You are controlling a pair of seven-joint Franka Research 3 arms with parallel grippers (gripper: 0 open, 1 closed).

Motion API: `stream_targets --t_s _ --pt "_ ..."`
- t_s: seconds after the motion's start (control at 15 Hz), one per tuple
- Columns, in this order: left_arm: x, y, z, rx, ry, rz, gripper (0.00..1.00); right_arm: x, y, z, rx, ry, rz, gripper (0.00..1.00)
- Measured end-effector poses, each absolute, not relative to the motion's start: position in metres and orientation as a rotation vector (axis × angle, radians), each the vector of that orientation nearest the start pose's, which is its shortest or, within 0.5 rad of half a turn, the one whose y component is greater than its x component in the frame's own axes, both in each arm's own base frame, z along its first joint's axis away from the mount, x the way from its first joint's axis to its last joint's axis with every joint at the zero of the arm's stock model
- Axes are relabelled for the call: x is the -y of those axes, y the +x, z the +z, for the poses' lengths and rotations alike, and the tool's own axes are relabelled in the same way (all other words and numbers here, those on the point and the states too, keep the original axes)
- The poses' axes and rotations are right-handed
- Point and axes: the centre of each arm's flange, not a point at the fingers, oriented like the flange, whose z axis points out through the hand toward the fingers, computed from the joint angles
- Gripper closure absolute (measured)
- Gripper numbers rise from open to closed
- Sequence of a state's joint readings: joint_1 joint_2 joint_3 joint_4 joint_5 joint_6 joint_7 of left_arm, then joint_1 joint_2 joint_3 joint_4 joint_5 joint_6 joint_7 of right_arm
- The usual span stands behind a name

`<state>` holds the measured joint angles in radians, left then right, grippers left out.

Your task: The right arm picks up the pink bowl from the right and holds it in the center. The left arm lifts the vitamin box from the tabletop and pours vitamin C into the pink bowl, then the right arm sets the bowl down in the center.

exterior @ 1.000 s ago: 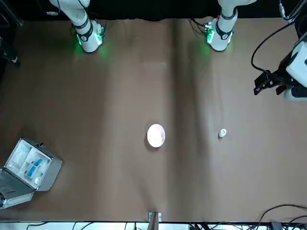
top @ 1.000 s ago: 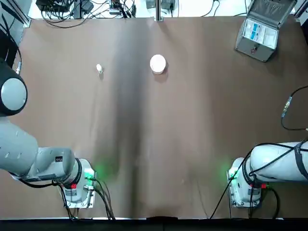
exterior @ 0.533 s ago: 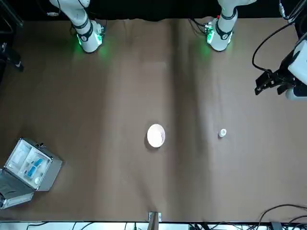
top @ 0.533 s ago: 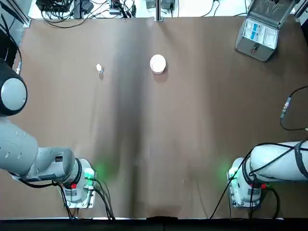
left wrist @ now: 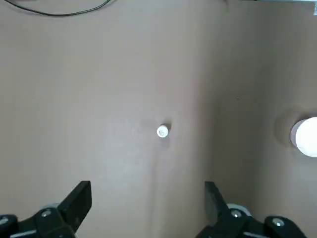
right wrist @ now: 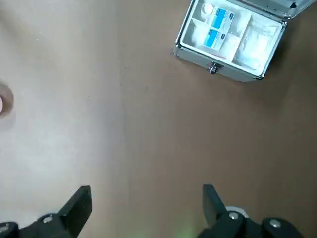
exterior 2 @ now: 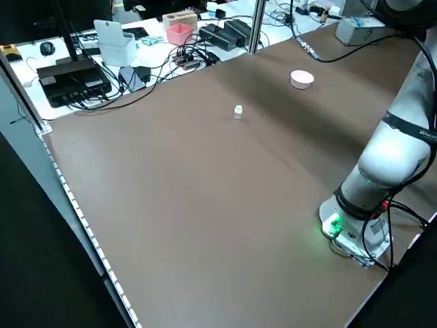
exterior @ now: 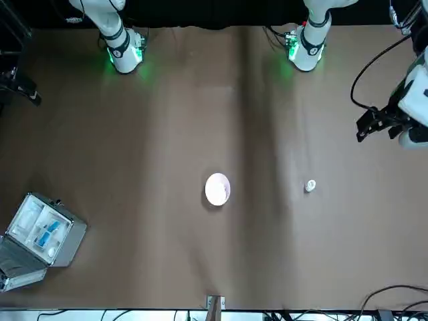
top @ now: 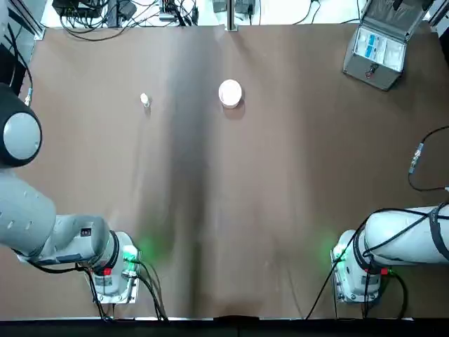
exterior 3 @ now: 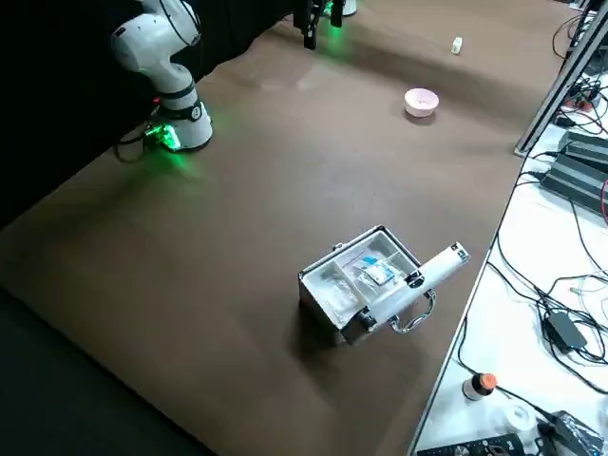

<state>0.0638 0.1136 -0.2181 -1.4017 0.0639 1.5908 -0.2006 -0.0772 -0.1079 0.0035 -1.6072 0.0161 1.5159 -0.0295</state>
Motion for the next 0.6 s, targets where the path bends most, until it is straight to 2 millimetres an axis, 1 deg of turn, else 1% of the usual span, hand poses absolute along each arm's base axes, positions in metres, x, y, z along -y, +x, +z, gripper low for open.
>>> stream_targets --t_s 0.2,0.6 --pt "0.0839 0.5889 0.638 0.063 -3.103 -0.126 0.0 0.0335 0.5137 0.6598 -0.06 -3.126 -0.024 0.01" --pt "0.0843 0.5891 0.6377 0.062 -3.102 -0.126 0.0 0.032 0.5137 0.6598 -0.056 -3.126 -0.023 0.01"
